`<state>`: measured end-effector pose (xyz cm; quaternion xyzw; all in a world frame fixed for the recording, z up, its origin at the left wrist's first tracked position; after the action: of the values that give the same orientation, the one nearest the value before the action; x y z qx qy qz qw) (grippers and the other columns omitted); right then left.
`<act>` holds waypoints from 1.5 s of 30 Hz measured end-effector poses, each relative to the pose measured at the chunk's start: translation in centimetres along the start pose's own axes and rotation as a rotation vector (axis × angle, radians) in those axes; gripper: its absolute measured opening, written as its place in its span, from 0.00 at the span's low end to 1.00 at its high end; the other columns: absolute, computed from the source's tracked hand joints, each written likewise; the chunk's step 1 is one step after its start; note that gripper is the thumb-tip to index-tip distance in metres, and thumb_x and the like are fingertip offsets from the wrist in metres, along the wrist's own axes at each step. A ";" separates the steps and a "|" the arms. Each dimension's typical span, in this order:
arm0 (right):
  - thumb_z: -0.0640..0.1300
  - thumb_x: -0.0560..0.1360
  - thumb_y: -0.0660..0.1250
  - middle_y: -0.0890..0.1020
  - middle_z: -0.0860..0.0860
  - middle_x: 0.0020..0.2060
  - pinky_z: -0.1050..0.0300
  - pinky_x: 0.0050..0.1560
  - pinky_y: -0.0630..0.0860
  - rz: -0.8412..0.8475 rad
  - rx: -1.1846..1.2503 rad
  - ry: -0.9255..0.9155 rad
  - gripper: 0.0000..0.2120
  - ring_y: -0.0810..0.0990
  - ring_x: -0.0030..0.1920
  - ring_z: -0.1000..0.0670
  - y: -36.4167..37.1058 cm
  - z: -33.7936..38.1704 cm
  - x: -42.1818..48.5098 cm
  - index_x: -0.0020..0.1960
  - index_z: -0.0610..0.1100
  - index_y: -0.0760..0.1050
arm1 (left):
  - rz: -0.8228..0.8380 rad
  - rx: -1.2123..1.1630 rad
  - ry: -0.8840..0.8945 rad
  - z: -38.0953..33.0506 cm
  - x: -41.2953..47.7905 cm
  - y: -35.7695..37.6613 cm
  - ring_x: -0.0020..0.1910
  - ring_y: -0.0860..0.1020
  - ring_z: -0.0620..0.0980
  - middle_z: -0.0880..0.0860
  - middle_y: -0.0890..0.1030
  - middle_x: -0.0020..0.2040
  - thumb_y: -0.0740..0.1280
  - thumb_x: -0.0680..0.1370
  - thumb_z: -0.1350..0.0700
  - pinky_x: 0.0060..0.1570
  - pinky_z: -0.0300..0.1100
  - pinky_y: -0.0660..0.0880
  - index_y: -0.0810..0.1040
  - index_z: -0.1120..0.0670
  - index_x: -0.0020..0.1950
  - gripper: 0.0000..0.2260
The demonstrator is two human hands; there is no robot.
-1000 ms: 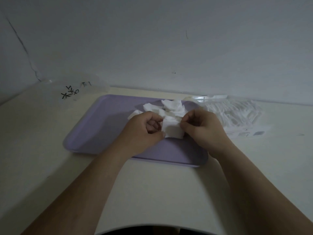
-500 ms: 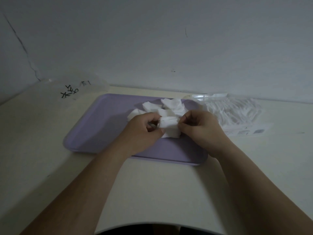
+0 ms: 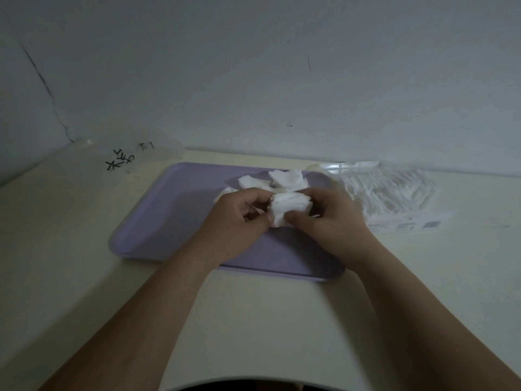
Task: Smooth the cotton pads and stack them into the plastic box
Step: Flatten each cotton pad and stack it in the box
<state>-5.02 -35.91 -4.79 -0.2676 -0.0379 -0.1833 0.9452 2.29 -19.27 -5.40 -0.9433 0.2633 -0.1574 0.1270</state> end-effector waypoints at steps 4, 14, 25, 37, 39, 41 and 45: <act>0.42 0.74 0.75 0.86 0.42 0.40 0.48 0.43 0.80 -0.102 0.190 0.105 0.06 0.84 0.39 0.47 -1.3 -1.5 0.2 0.48 0.40 0.82 | -0.214 0.128 -0.097 1.2 1.1 -2.7 0.43 0.85 0.54 0.50 0.86 0.50 0.67 0.79 0.64 0.39 0.43 0.79 0.82 0.48 0.56 0.13; 0.44 0.79 0.73 0.87 0.40 0.43 0.42 0.44 0.86 -0.133 0.339 0.164 0.09 0.88 0.40 0.40 -1.3 -1.7 0.0 0.52 0.38 0.81 | -0.047 0.630 -0.221 -0.1 4.7 -0.4 0.33 0.77 0.48 0.48 0.78 0.30 0.69 0.77 0.43 0.32 0.42 0.68 0.74 0.53 0.28 0.22; 0.48 0.75 0.68 0.85 0.49 0.40 0.40 0.52 0.82 -0.240 0.082 0.172 0.06 0.85 0.44 0.45 -2.0 -1.8 -0.2 0.50 0.47 0.77 | -0.209 0.329 -0.107 1.0 3.2 -3.3 0.41 0.84 0.52 0.50 0.84 0.44 0.77 0.70 0.49 0.44 0.50 0.83 0.83 0.48 0.47 0.08; 0.46 0.78 0.70 0.86 0.42 0.39 0.53 0.42 0.77 -0.216 0.036 0.104 0.09 0.84 0.43 0.43 -1.6 -0.3 -0.6 0.47 0.40 0.78 | -0.354 -0.047 -0.047 0.4 1.3 -5.3 0.43 0.83 0.38 0.44 0.88 0.46 0.72 0.80 0.56 0.47 0.39 0.81 0.88 0.49 0.55 0.06; 0.46 0.77 0.71 0.86 0.44 0.37 0.50 0.44 0.79 -0.225 0.041 0.095 0.08 0.85 0.42 0.43 -1.6 -0.2 -0.7 0.45 0.41 0.79 | -0.358 0.080 0.039 -0.1 1.5 -5.4 0.52 0.82 0.36 0.44 0.86 0.55 0.72 0.80 0.54 0.58 0.38 0.79 0.87 0.47 0.58 0.08; 0.45 0.77 0.71 0.86 0.46 0.36 0.46 0.45 0.82 -0.229 0.044 0.098 0.07 0.86 0.40 0.45 -1.5 -0.2 -0.7 0.44 0.43 0.80 | -0.389 0.250 0.122 -0.7 1.4 -5.6 0.62 0.78 0.36 0.45 0.81 0.64 0.70 0.80 0.50 0.65 0.33 0.72 0.86 0.47 0.62 0.12; 0.45 0.77 0.71 0.86 0.49 0.34 0.44 0.46 0.83 -0.233 0.051 0.094 0.07 0.87 0.38 0.47 -1.5 -0.2 -0.7 0.42 0.43 0.80 | -0.509 0.327 0.224 -2.4 0.7 -6.6 0.60 0.78 0.40 0.45 0.79 0.62 0.68 0.80 0.49 0.57 0.28 0.71 0.86 0.49 0.61 0.13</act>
<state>-6.17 -36.94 -4.35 -0.2286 -0.0292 -0.3033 0.9246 4.98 -14.49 -0.90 -0.9228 0.0026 -0.3271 0.2036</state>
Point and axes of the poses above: each hand's wrist, its own x-axis towards the middle knuckle, its own y-axis out of the palm, z = x × y, the point moved 9 cm from there along x, towards the middle knuckle
